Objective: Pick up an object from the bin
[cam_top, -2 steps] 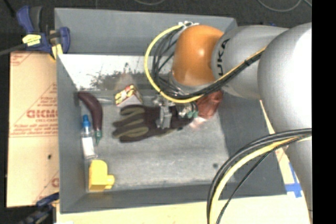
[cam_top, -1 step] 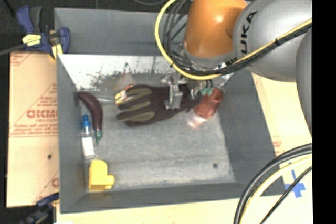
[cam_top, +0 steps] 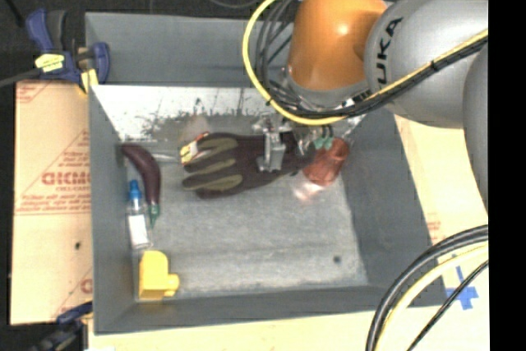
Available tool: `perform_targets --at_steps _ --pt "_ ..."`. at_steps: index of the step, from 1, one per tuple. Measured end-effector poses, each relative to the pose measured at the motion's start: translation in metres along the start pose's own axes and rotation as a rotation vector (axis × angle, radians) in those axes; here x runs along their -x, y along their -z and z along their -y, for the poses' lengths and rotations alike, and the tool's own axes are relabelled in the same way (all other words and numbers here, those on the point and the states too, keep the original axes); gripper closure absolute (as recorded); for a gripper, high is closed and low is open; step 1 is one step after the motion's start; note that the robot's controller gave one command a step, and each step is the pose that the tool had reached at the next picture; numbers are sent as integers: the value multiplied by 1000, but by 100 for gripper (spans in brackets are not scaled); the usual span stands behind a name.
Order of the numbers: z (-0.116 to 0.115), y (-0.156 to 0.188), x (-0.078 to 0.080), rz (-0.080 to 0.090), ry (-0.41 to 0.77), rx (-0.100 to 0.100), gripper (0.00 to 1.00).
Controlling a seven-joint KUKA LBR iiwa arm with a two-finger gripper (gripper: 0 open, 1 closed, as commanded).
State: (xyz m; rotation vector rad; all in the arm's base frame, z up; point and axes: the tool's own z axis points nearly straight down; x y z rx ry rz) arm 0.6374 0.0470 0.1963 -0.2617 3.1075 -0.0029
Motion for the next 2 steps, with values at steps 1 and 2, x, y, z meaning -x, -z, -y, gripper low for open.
perform_targets --at_steps 1,2 --pt "0 1 0 -1 0 0 100" --pt "-8 53 -34 -3 122 -1 100"
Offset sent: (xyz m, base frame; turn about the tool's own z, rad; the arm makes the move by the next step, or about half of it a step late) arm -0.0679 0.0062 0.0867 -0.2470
